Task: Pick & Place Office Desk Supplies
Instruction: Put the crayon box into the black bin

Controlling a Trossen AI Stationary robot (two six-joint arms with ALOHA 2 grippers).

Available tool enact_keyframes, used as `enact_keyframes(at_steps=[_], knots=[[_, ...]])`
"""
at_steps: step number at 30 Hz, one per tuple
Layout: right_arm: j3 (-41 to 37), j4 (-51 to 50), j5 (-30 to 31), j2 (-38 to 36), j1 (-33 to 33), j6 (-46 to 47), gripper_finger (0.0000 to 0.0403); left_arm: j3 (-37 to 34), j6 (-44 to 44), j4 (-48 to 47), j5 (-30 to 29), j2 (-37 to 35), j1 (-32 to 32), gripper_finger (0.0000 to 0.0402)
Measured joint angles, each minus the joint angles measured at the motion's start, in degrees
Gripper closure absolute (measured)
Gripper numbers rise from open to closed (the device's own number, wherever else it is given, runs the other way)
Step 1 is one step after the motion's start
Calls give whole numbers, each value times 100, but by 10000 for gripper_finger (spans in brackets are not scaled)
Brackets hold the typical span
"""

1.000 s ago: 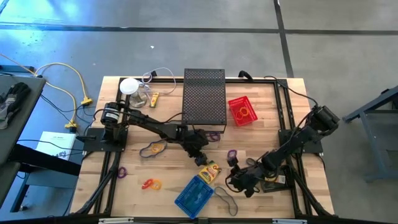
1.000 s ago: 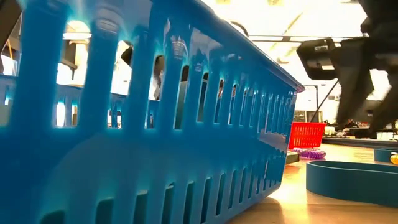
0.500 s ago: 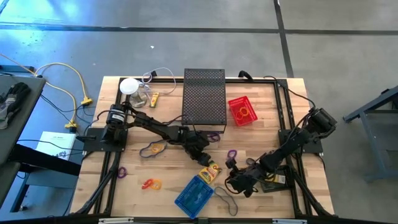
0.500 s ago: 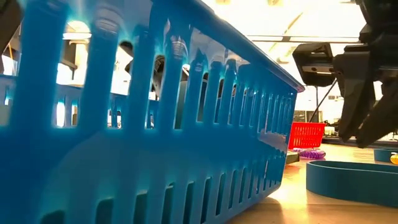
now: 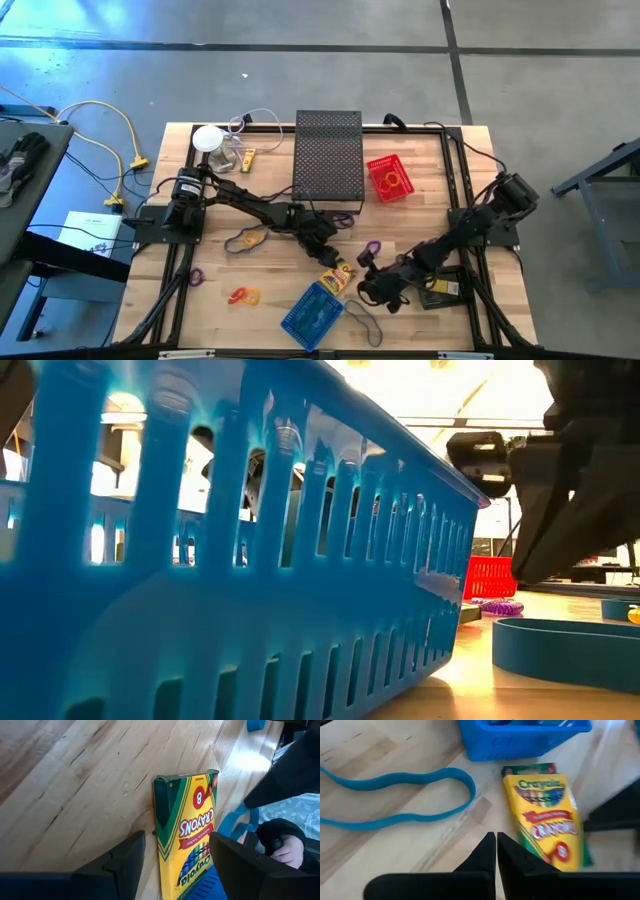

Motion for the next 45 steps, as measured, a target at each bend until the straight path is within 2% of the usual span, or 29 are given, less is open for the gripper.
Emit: enact_keyframes(at_steps=[5, 17, 21, 23, 30, 45], knots=[[0, 356, -92, 387, -79, -142, 400, -4, 0, 45, 0, 2, -11, 184], [-4, 412, -462, 460, -413, -232, 401, -9, -42, 311, -2, 99, -83, 183], [-4, 448, -103, 462, -472, -286, 401, 2, -154, 587, 31, 294, -142, 183], [-7, 447, 264, 471, -487, -271, 401, 2, -182, 612, 99, 365, -139, 183], [-13, 578, 227, 471, -601, -275, 401, -11, -208, 699, 203, 373, -136, 183], [-11, 812, 696, 462, -619, -446, 401, -11, -260, 746, 269, 374, -133, 183]])
